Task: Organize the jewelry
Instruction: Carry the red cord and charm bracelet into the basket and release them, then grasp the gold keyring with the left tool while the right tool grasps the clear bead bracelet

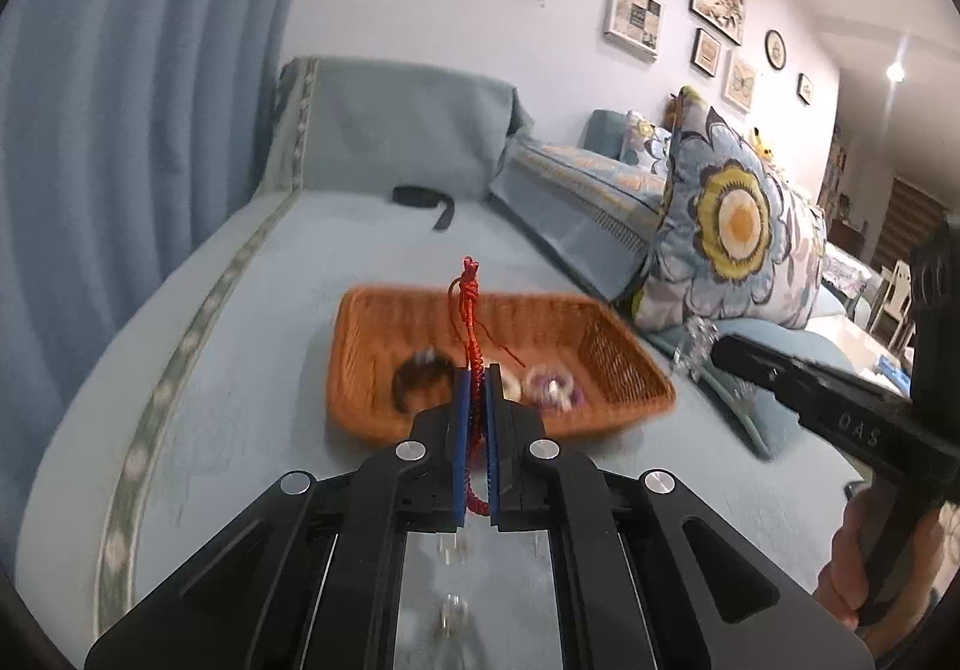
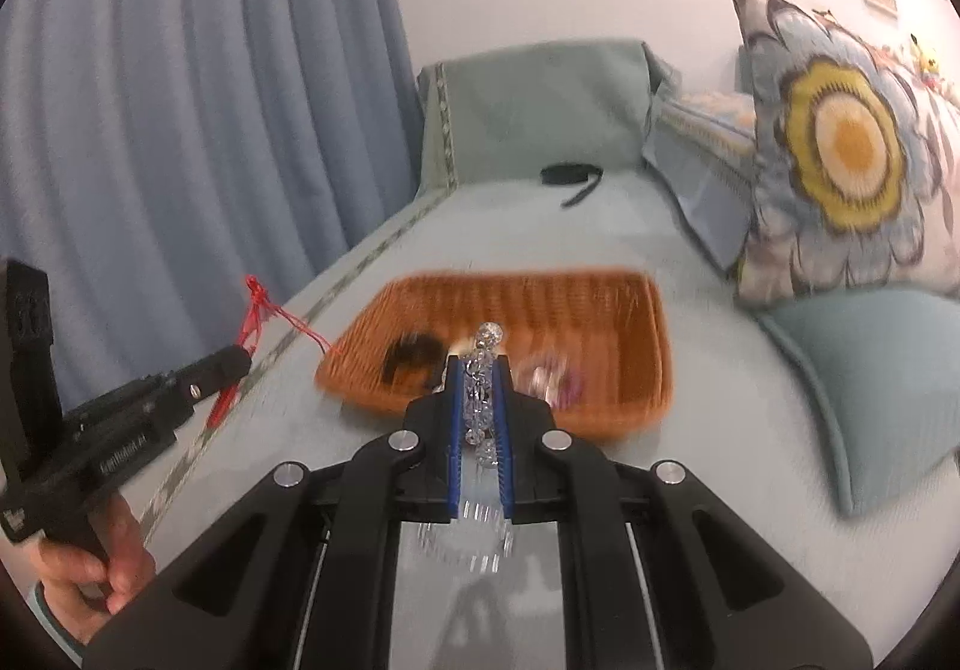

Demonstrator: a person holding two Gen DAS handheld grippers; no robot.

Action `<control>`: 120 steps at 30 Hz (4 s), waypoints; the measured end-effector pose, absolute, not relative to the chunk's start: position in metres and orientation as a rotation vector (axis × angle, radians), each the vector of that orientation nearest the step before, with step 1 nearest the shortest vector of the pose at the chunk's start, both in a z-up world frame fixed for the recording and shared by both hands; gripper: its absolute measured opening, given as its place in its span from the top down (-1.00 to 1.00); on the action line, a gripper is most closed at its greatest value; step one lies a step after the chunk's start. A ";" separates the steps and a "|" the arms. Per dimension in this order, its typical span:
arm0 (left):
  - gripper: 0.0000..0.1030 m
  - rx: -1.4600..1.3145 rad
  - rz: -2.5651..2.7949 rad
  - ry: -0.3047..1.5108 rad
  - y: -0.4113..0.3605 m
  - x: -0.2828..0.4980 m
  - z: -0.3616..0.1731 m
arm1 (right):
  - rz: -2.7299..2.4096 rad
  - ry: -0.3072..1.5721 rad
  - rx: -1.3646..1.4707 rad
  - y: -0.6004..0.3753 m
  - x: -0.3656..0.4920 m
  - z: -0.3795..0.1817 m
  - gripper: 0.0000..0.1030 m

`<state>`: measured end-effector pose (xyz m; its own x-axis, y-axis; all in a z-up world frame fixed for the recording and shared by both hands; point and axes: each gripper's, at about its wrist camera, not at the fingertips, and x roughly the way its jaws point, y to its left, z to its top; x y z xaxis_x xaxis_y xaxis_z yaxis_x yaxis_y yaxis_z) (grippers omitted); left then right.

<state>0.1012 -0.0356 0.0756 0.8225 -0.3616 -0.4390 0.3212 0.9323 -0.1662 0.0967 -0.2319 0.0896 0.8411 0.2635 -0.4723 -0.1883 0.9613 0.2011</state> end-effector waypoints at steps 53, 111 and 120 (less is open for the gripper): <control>0.15 -0.197 -0.413 0.705 0.011 0.069 0.001 | 0.267 0.805 0.234 -0.234 0.091 -0.012 0.14; 0.84 -0.127 -0.473 0.656 -0.003 0.062 -0.002 | 0.349 0.814 0.068 -0.191 0.080 0.001 0.88; 0.84 -0.162 -0.509 0.601 -0.001 0.055 0.012 | 0.349 0.757 0.067 -0.193 0.069 0.025 0.88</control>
